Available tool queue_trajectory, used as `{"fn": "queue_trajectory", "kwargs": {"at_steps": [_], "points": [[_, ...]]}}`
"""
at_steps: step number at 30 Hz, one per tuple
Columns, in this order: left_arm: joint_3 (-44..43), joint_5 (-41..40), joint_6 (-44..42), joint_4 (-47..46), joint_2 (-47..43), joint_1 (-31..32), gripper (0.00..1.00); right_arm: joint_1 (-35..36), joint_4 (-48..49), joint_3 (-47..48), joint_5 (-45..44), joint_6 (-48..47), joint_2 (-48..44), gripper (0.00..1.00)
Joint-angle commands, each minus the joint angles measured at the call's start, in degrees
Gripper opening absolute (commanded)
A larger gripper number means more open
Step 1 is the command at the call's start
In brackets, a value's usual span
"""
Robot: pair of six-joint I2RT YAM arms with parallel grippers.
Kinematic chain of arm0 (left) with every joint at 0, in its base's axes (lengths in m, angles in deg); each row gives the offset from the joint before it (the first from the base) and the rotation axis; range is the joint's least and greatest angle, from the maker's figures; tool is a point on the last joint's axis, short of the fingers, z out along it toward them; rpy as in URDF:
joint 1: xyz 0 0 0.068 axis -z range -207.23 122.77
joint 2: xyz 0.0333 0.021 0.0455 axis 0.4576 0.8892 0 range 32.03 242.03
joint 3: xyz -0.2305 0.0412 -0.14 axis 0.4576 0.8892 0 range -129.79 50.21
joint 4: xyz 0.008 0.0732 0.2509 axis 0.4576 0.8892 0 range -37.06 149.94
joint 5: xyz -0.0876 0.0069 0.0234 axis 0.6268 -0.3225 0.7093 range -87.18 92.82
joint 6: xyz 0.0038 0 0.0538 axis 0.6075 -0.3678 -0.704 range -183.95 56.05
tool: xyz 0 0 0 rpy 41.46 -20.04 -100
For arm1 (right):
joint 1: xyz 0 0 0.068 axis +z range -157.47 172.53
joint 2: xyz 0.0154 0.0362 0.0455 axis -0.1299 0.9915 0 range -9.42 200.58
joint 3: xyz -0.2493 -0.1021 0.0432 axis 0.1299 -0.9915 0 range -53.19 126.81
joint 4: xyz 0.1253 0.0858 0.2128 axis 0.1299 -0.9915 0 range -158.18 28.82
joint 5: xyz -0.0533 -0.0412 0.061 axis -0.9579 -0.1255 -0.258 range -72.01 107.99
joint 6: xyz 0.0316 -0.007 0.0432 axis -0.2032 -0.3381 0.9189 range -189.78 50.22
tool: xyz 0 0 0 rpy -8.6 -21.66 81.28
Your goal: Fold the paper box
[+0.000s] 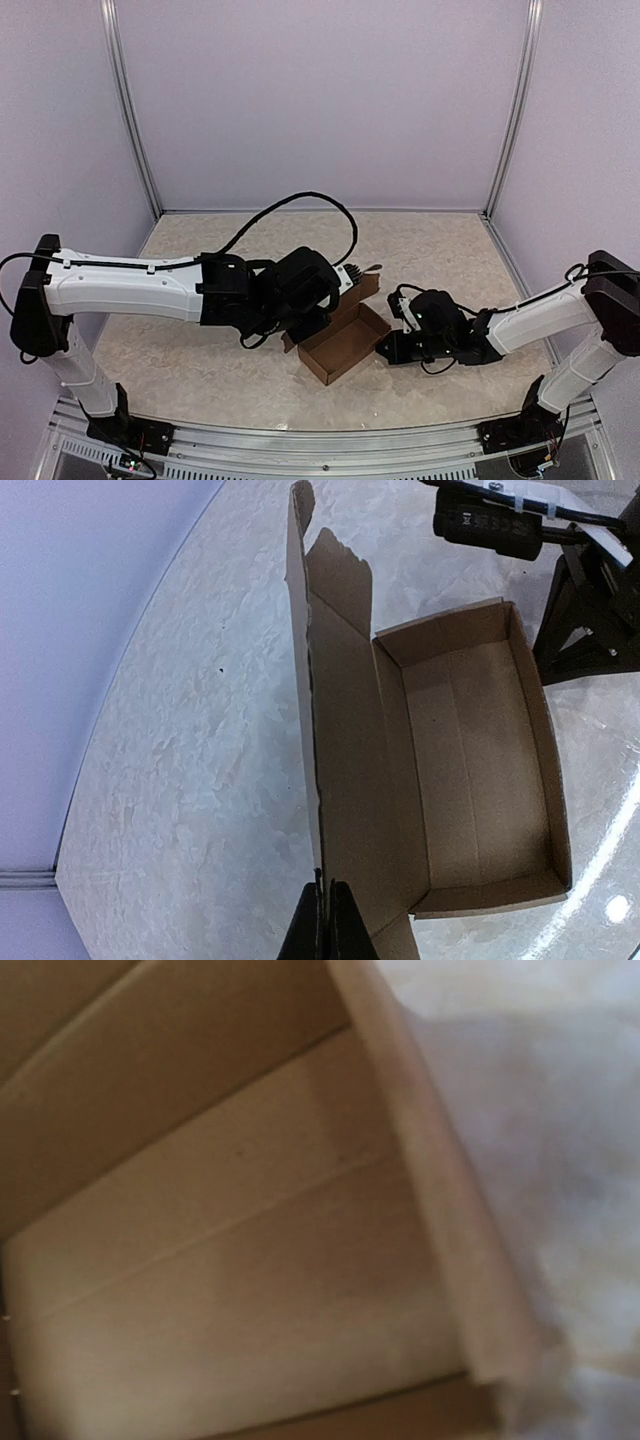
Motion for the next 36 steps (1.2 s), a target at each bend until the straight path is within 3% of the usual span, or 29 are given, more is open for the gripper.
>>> {"fn": "queue_trajectory", "kwargs": {"at_steps": [1, 16, 36], "points": [[-1.48, 4.4, 2.19, -0.49, 0.51, 1.01, 0.0, 1.13, 6.26, -0.89, -1.8, 3.49, 1.5, 0.03], [5.92, 22.5, 9.61, -10.9, -1.59, 0.17, 0.0, 3.31, 11.28, -0.89, -8.6, 7.05, 6.09, 0.01], [14.17, 29.83, 15.0, -21.51, 5.44, -5.19, 0.04, 4.82, 11.67, -1.42, -13.04, 9.53, 6.58, 0.02]]}}
